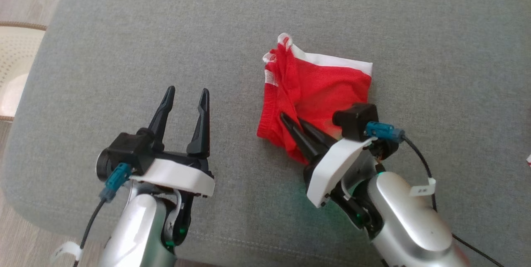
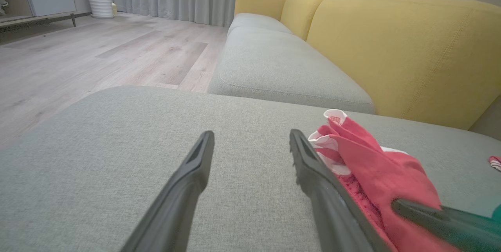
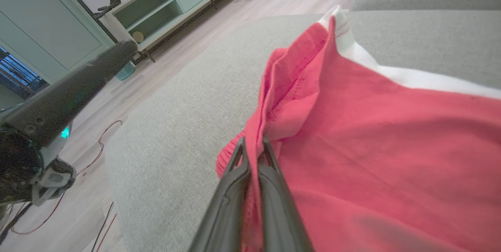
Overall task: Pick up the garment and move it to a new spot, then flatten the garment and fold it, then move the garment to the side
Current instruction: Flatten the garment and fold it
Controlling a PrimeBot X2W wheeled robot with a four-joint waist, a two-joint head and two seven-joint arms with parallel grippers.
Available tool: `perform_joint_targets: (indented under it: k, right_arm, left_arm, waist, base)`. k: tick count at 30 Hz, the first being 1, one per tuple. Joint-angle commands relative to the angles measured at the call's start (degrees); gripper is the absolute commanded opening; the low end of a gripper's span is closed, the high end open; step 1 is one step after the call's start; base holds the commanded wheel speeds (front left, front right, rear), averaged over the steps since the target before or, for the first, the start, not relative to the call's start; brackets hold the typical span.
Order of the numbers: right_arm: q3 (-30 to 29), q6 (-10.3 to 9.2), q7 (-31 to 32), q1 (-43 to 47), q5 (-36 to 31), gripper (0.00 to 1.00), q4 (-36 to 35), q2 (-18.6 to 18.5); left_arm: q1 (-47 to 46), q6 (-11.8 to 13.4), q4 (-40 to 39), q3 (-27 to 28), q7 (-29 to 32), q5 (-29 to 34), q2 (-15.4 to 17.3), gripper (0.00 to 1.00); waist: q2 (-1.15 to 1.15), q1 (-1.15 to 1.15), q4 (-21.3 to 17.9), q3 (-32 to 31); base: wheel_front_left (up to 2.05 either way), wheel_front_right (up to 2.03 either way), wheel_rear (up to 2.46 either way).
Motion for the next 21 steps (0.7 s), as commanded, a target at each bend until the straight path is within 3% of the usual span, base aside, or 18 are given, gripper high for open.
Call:
perform_joint_targets:
  k: [1,2,3,4,5,13,16,21]
  right_arm:
    - [1.56,0.39,-1.18,-1.84,0.83,0.00,-0.52,0.56]
    - [1.97,0.39,-1.69,-2.17,0.97,0.11,0.41,0.56]
    - [2.39,0.39,-2.22,-2.47,1.14,0.55,1.15,0.56]
    - [2.39,0.39,-2.22,-2.47,1.14,0.55,1.15,0.56]
    - [2.92,0.39,-2.75,-2.81,1.29,1.00,1.59,0.56]
    - [4.63,0.39,-12.18,-3.44,-1.16,1.00,-3.33,0.56]
    - [0.00,0.39,-14.98,-1.26,-3.80,1.00,-6.03,0.56]
    - [-12.59,0.39,-16.74,4.60,-8.42,1.00,-10.55,0.57]
  left_arm:
    - [-1.91,0.50,-1.62,1.80,-0.29,-0.10,0.20,1.00]
    - [-1.88,0.58,-1.64,1.82,-0.29,-0.10,0.19,1.00]
    - [-1.83,0.66,-1.66,1.92,-0.29,-0.10,0.19,1.00]
    - [-1.83,0.66,-1.66,1.92,-0.29,-0.10,0.19,1.00]
    - [-1.77,0.73,-1.69,2.07,-0.29,-0.05,0.19,1.00]
    - [-1.22,0.71,-1.77,3.68,-0.29,1.27,0.70,1.00]
    - [-0.82,0.74,-1.83,4.34,-0.29,1.91,1.34,1.00]
    - [0.04,0.78,-2.01,4.93,-0.29,2.85,2.45,1.00]
  waist:
    - [0.00,0.00,0.08,0.31]
    - [0.00,0.00,0.02,0.40]
    - [0.00,0.00,-0.16,0.45]
    - [0.00,0.00,-0.16,0.45]
    - [0.00,0.00,-0.43,0.53]
    - [0.00,0.00,-3.78,-0.48]
    - [0.00,0.00,-5.40,-1.23]
    - [0.00,0.00,-7.63,-2.62]
  base:
    - [0.00,0.00,0.00]
    - [0.00,0.00,0.00]
    - [0.00,0.00,0.00]
    - [0.00,0.00,0.00]
    - [0.00,0.00,0.00]
    - [0.00,0.00,0.00]
    - [0.00,0.00,0.00]
    - [0.00,0.00,0.00]
